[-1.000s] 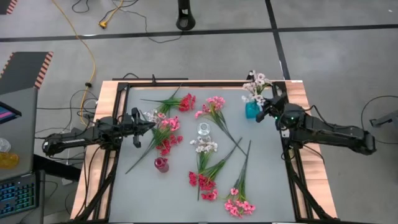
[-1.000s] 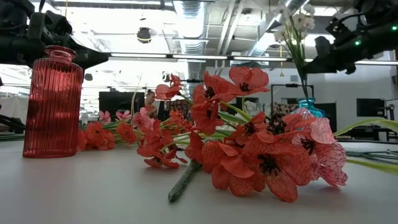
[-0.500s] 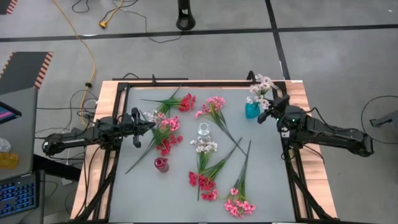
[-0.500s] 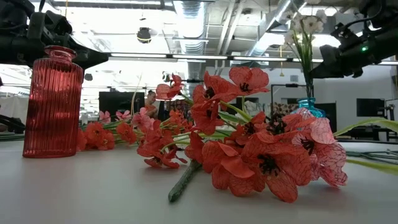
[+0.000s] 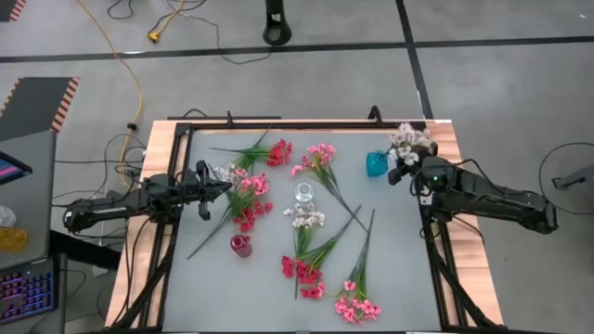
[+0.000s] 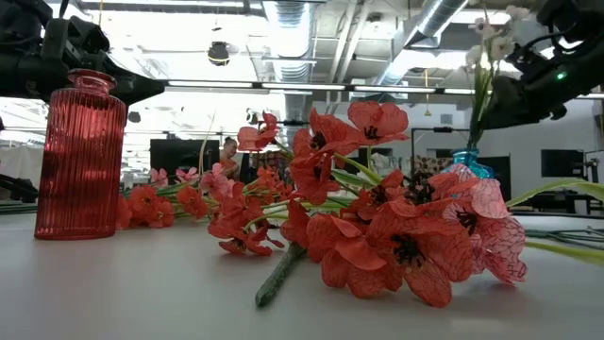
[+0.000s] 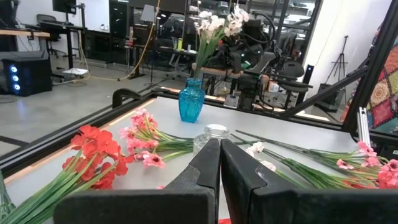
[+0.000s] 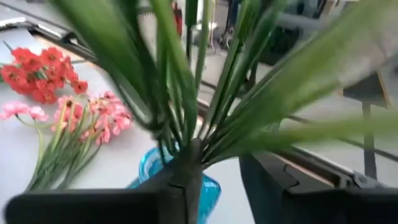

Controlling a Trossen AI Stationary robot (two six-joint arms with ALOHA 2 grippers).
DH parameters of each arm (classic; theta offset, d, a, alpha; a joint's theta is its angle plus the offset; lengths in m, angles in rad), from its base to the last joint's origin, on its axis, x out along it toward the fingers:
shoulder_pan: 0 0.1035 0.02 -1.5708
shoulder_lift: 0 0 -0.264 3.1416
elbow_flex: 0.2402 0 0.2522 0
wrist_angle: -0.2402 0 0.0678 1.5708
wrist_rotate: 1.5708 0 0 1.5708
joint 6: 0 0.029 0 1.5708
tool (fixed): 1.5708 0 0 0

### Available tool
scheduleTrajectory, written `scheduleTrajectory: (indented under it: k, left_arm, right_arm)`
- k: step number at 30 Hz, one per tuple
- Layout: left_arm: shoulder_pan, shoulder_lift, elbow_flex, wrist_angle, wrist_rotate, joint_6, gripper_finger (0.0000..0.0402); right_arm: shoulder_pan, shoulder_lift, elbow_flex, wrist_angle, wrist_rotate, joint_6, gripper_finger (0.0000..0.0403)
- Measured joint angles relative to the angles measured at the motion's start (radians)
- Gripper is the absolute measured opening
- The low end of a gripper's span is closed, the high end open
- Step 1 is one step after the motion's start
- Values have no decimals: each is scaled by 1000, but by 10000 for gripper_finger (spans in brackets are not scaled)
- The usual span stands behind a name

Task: Sort flowers into vase by color
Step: Put the center white flowers into the blue vase

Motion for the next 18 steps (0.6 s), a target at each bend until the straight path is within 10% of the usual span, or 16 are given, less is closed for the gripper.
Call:
scheduleTrajectory:
  k: [18]
  left_arm:
    - [0,0,0,0,0,0,0]
  right_arm:
    - [3,10,99,-186,-82,82,195]
